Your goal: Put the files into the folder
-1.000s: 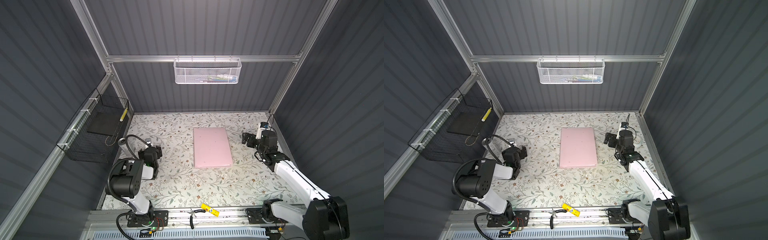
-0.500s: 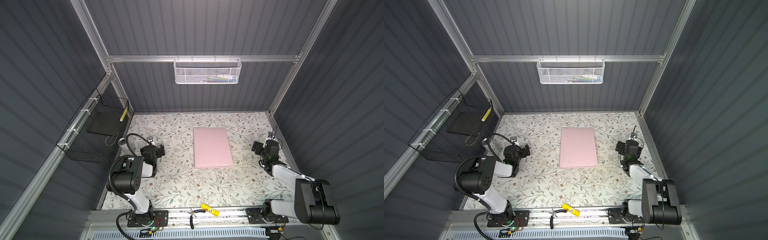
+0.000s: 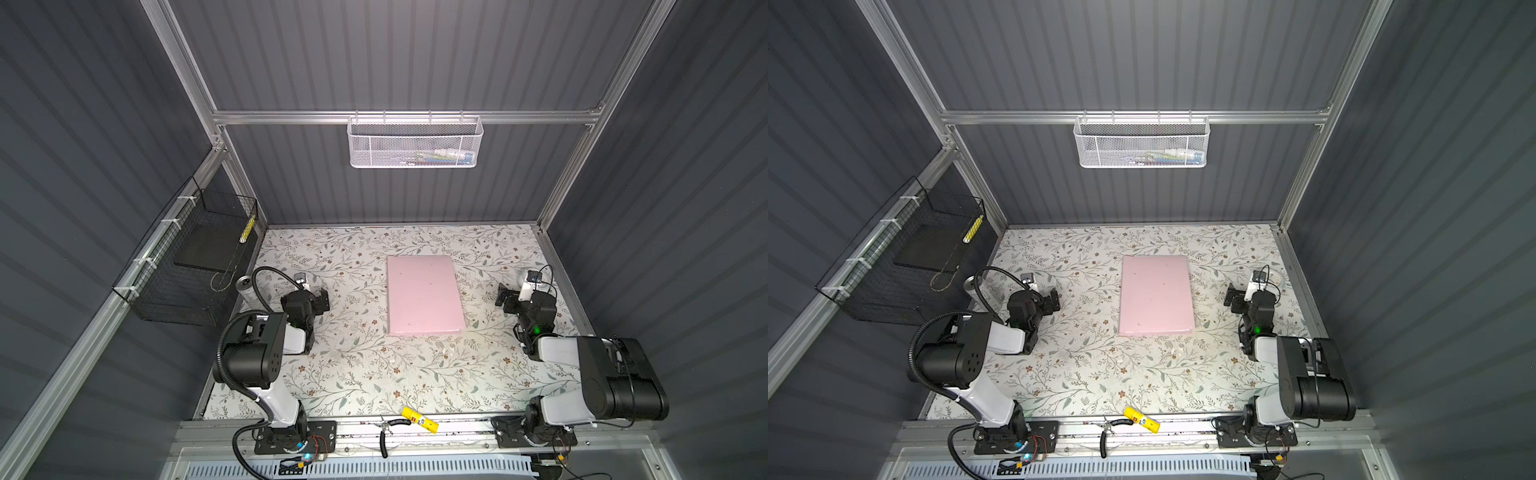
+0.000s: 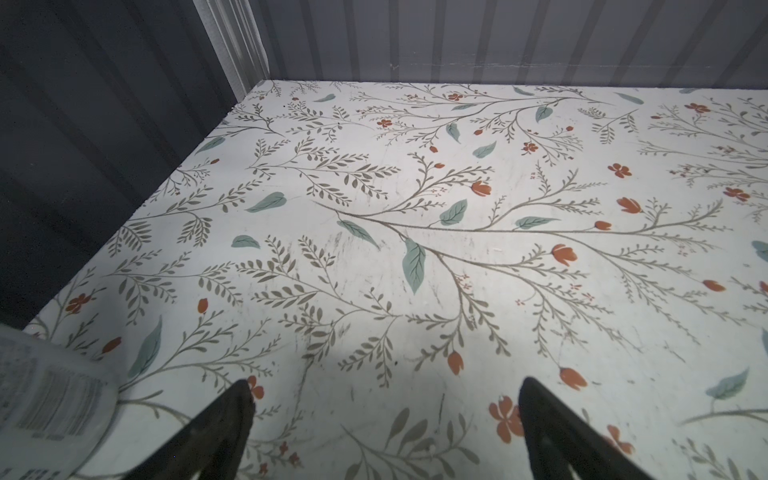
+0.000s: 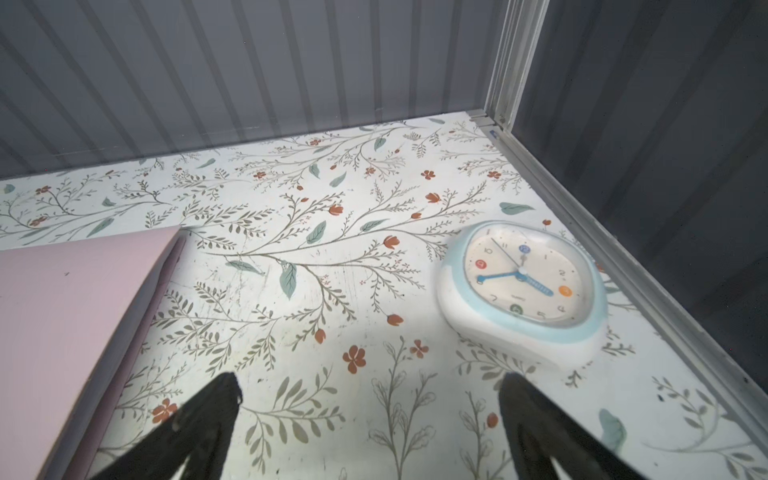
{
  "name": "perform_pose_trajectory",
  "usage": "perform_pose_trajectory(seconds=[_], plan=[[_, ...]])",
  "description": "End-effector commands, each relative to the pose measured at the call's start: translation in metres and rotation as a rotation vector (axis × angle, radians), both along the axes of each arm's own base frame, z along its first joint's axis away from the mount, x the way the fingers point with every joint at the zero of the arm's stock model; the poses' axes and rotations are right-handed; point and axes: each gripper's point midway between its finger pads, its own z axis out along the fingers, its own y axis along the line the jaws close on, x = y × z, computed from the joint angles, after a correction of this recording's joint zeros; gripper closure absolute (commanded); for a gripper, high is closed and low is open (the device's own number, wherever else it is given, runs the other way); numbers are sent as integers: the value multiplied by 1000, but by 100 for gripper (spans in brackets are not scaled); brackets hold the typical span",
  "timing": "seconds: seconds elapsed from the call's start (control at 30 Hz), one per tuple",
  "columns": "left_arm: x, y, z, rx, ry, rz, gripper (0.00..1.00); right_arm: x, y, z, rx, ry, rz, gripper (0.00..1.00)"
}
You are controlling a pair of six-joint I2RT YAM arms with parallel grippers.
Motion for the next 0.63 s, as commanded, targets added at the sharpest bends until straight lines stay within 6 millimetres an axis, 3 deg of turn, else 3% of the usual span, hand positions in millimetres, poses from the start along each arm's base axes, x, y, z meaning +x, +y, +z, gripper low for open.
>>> perform_pose_trajectory(seconds=[0.0,0.1,0.2,0.6], plan=[[5,-3,2,-5,-5,-11,0,3,0,14,-11,-61,0,1],[5,-3,2,-4,-6,-10,0,1,-3,14,-11,-64,-18,1],[6,-3,3,-4,-6,-10,0,-4,-19,16,-3,-96,-119,1],[8,-17,0,1,13,-87,0,-4,-20,15,-6,-87,-133,1]])
